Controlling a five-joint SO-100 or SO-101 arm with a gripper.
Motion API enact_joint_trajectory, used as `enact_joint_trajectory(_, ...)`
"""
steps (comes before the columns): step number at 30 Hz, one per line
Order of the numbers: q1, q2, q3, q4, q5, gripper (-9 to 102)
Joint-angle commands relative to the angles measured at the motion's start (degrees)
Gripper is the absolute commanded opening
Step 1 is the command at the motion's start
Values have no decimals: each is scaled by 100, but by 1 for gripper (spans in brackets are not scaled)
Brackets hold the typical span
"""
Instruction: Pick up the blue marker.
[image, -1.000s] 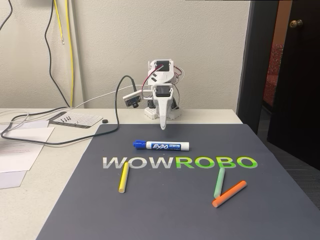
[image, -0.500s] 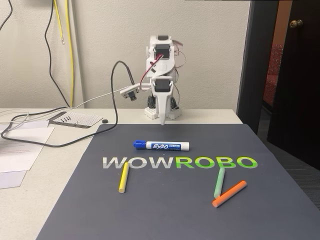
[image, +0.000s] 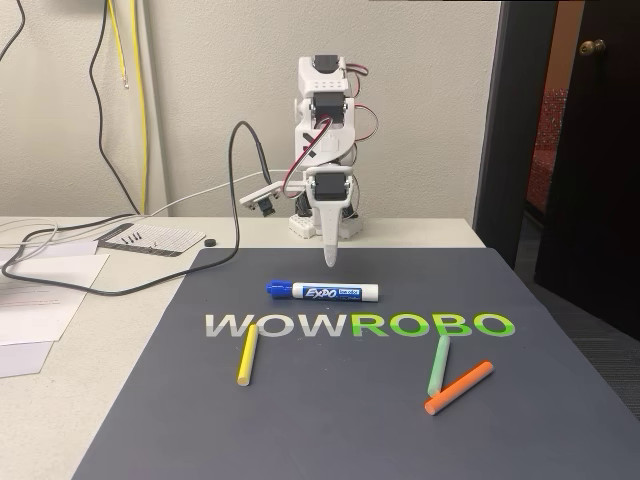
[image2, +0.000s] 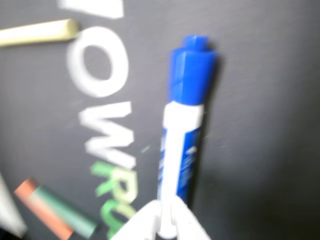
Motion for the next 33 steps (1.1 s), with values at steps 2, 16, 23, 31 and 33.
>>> enact_joint_trajectory(2,88,-721,-1529,1204,272,0)
enact_joint_trajectory(16,0,-1222,-1380,1063,141,15)
enact_joint_trajectory(23,-9,-1415,-1433,958,193,18)
enact_joint_trajectory(31,0,-1898,-1775,1257,281,24)
enact_joint_trajectory(33,0,-1986,-1837,1327,352,27)
